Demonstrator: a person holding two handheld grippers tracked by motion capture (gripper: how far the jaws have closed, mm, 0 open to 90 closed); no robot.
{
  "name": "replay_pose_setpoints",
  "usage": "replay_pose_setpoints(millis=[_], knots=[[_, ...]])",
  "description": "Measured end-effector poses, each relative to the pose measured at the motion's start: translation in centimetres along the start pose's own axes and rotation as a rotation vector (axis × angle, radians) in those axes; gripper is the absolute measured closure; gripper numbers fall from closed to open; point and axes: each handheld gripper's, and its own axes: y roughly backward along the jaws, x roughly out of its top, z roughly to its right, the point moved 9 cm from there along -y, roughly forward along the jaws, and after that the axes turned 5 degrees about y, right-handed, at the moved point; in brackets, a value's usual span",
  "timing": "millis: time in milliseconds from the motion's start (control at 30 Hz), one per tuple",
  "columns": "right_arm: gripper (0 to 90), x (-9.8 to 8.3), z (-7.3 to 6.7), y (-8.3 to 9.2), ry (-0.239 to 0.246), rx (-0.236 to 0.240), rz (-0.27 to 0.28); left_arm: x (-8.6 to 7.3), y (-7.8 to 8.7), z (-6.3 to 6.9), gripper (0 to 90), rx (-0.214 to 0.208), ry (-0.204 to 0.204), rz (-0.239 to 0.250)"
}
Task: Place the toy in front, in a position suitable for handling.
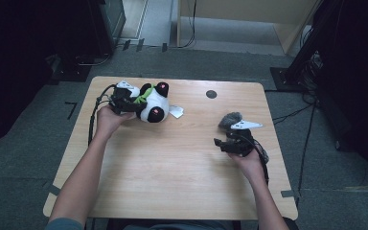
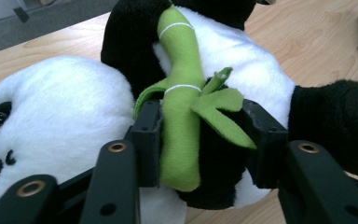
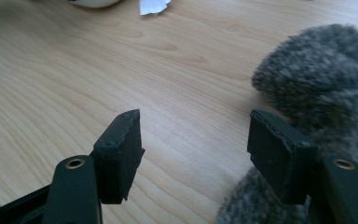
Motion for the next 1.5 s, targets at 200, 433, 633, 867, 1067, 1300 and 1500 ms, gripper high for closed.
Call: replay_pose_setpoints(millis=[200,433,633,867,1067,1300,1500], knots=[[37.3,0.2,1.2,0.6,-0.009,-0.033,0.013,-0.3,0.3,0.4,67.6,0.029,0.031,0.007],[37.9,0.5,2.1,1.1,-0.024,-0.056,0.032,0.2,1.1,0.8,70.5,0.051,0.065,0.015],[38.5,0.7,3.0,1.4,-0.03,-0.085,0.037,0.6,2.2,2.4,70.9,0.03,0.078,0.021],[39.6,1.0,3.8,1.4,-0.035,-0.11,0.043,0.3,3.6,5.2,70.9,-0.001,0.073,0.036],[40.7,1.0,4.7,1.2,-0.053,-0.138,0.038,-0.4,4.2,7.7,70.8,-0.037,0.076,0.031],[41.9,1.0,5.6,1.1,-0.069,-0.163,0.039,-1.2,4.2,10.8,70.8,-0.063,0.051,0.009],[43.9,0.8,6.4,0.4,-0.076,-0.183,0.028,-1.5,3.9,13.9,70.5,-0.095,0.049,0.006]])
